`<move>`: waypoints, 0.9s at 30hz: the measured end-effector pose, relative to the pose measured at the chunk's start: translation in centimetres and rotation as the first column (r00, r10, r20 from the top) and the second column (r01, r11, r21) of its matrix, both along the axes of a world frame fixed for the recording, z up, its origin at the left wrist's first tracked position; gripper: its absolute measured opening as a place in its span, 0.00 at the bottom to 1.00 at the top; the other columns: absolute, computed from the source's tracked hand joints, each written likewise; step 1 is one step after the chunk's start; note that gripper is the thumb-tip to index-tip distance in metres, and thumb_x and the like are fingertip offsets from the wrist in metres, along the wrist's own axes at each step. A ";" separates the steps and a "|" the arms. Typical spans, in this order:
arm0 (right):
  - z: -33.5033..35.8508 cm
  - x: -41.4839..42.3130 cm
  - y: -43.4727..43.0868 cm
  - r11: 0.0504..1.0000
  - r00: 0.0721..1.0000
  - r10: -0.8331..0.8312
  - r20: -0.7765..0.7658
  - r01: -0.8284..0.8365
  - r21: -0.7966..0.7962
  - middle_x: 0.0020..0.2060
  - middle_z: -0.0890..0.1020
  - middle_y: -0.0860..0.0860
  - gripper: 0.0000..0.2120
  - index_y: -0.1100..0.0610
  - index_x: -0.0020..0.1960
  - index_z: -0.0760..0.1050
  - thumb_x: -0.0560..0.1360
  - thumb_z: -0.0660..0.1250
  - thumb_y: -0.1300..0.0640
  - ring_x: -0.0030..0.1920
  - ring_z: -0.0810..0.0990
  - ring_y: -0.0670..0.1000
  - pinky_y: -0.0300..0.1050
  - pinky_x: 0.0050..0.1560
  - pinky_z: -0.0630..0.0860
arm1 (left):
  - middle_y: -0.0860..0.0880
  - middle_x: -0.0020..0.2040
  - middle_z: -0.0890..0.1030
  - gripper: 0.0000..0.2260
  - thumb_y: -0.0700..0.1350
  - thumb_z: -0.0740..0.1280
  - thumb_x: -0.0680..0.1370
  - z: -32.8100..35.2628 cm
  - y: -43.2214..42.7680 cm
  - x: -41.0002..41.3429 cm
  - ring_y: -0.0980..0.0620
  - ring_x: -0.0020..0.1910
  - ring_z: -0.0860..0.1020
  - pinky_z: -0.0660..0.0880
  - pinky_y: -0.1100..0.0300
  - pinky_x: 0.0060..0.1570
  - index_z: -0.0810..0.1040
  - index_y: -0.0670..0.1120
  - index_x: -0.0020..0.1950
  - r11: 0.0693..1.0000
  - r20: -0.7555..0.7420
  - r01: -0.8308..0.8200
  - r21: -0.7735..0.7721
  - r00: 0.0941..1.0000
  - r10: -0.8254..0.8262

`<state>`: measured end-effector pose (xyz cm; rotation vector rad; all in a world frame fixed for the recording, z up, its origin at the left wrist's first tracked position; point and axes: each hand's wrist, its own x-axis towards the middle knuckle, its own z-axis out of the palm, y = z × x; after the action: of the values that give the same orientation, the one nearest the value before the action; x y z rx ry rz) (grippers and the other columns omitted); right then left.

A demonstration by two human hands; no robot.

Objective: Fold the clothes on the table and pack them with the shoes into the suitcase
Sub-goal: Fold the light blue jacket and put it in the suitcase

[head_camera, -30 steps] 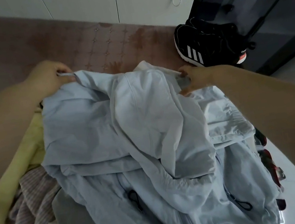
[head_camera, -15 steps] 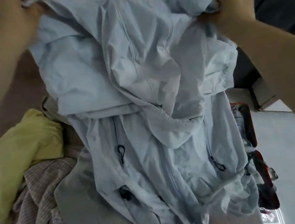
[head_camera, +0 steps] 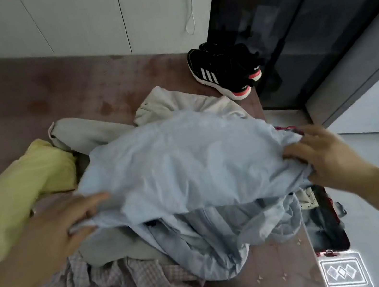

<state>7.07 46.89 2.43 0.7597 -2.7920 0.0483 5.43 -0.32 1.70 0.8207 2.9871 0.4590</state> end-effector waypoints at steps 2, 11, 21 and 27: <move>-1.6 2.5 0.4 1.000 0.993 -0.018 0.121 0.016 0.025 0.34 0.81 0.52 0.20 0.51 0.50 0.69 0.61 0.71 0.61 0.40 0.81 0.58 0.54 0.58 0.72 | 0.67 0.52 0.77 0.16 0.54 0.54 0.76 -1.7 0.5 2.6 0.52 0.48 0.69 0.77 0.52 0.36 0.67 0.62 0.63 0.988 -0.040 0.151 -0.036 0.988 -0.152; -5.9 8.1 -1.1 0.959 0.847 -0.142 0.513 -0.010 0.283 0.49 0.79 0.43 0.36 0.46 0.67 0.58 0.65 0.72 0.51 0.51 0.78 0.44 0.34 0.59 0.68 | 0.66 0.60 0.70 0.39 0.65 0.63 0.65 -5.3 -0.2 6.6 0.67 0.52 0.75 0.73 0.71 0.44 0.44 0.69 0.70 0.844 0.557 0.460 -0.277 0.792 -0.249; -0.2 -1.7 -3.1 0.858 0.848 -0.273 0.455 0.429 -0.284 0.58 0.74 0.47 0.15 0.51 0.61 0.73 0.75 0.67 0.55 0.57 0.72 0.46 0.36 0.60 0.63 | 0.61 0.51 0.79 0.08 0.49 0.65 0.77 1.7 4.2 -6.9 0.63 0.51 0.76 0.69 0.69 0.53 0.76 0.54 0.56 0.956 0.139 -0.047 0.288 0.990 0.006; -2.0 -8.3 -2.8 0.852 0.570 -0.331 0.752 0.523 -0.022 0.69 0.65 0.51 0.34 0.47 0.74 0.54 0.74 0.63 0.62 0.65 0.69 0.57 0.49 0.64 0.69 | 0.51 0.71 0.66 0.36 0.46 0.73 0.70 -3.4 4.6 -11.3 0.51 0.70 0.64 0.62 0.59 0.67 0.59 0.51 0.74 0.970 0.679 -0.238 0.047 0.720 0.144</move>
<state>-1.26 44.13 0.44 -0.0967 -3.5318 0.7588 -5.92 4.32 -1.73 0.2413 2.3659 0.7711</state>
